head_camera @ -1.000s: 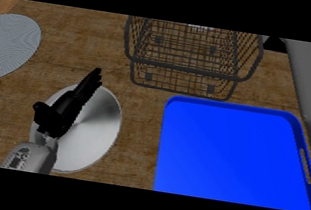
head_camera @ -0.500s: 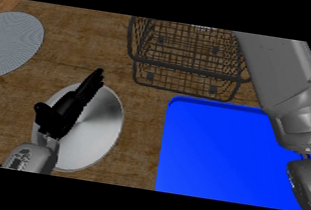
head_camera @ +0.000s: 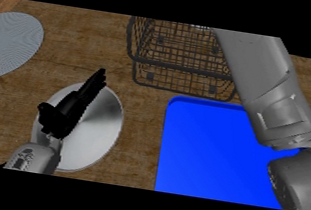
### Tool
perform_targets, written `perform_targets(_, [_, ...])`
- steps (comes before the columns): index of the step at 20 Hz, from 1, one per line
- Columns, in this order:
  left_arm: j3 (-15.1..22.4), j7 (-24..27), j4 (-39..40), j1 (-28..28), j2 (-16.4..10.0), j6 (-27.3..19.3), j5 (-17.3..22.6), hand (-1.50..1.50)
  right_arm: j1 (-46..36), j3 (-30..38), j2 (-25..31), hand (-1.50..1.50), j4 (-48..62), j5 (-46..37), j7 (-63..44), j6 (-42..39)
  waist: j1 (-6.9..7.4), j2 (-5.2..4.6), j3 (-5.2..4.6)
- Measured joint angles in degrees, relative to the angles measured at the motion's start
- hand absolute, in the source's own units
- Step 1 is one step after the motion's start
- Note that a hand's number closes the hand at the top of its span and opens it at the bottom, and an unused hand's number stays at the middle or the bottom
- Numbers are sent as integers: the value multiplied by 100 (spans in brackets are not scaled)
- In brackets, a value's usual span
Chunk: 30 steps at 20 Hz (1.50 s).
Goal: Pick the cupcake from the tray and place it in the tiered basket
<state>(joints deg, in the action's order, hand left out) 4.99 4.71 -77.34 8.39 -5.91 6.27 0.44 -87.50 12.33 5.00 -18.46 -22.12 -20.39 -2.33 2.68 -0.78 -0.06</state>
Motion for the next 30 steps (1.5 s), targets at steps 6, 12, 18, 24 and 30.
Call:
perform_targets(6, [-149,100,96,-54,-135,141,87,0,-71,571,-53,-150,171,578,-480,-40,-60,14,1])
perform_targets(12, [-156,69,58,-82,-105,132,81,0,95,716,151,-150,16,612,-210,664,-81,16,1])
perform_targets(18, [-139,62,8,-133,-41,19,14,0,297,668,738,-150,-221,286,14,1858,-150,29,2])
perform_targets(24, [-200,19,1,-119,-88,58,46,0,767,1092,1591,-150,-618,568,535,2099,-231,53,9])
perform_targets(30, [-257,8,20,-107,-68,46,73,0,1520,1588,2568,-150,-967,1121,1038,1257,-289,70,11])
